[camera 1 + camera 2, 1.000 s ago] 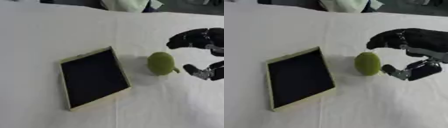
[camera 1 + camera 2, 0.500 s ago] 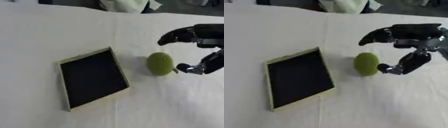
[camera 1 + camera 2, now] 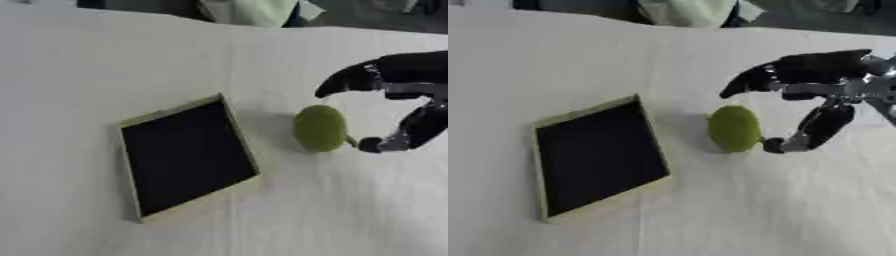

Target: Pick up objects on the table and place them in the box.

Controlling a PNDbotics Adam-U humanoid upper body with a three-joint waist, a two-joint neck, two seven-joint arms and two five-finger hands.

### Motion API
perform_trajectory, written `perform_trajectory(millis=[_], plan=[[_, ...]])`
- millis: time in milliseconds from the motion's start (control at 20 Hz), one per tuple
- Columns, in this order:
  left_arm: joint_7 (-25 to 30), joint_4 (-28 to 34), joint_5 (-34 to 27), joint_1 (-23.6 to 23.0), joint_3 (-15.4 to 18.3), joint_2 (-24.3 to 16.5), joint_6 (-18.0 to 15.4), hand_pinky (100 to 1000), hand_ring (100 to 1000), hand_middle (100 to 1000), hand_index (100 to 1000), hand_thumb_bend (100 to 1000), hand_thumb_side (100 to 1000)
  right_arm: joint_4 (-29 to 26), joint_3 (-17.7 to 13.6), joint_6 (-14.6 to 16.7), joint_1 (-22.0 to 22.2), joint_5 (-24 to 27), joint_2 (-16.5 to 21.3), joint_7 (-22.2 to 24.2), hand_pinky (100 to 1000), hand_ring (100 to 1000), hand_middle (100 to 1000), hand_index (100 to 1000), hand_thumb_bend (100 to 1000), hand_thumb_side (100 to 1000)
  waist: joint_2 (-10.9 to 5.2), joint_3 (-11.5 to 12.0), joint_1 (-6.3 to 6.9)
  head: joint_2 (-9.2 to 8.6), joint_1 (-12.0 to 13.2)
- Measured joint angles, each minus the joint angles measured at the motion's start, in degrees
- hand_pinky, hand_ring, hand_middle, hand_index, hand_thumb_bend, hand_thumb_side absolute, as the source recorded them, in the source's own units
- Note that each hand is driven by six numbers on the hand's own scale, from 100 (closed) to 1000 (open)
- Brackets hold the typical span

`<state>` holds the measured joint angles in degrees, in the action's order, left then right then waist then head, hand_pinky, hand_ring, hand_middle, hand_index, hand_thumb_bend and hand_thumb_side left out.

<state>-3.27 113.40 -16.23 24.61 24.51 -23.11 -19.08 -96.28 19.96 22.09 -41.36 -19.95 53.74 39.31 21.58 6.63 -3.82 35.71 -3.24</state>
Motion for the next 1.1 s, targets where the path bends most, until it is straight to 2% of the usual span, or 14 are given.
perform_trajectory(millis=[600, 1100], plan=[[0.76, -0.34, -0.44, -0.01, -0.08, 0.01, -0.04, 489, 682, 621, 658, 100, 511, 7.83, 2.80, -0.01, -2.85, -6.59, -4.25, -2.26, 914, 931, 881, 973, 400, 100, 0.00, 0.12, 0.00, 0.01, -0.34], [1.20, -0.37, -0.68, 0.00, -0.21, 0.04, -0.06, 488, 683, 622, 657, 100, 516, 11.88, 4.11, 0.14, -3.48, -9.05, -7.49, -1.95, 907, 925, 868, 960, 412, 100, 0.00, 0.42, 0.06, 0.01, -0.40]])
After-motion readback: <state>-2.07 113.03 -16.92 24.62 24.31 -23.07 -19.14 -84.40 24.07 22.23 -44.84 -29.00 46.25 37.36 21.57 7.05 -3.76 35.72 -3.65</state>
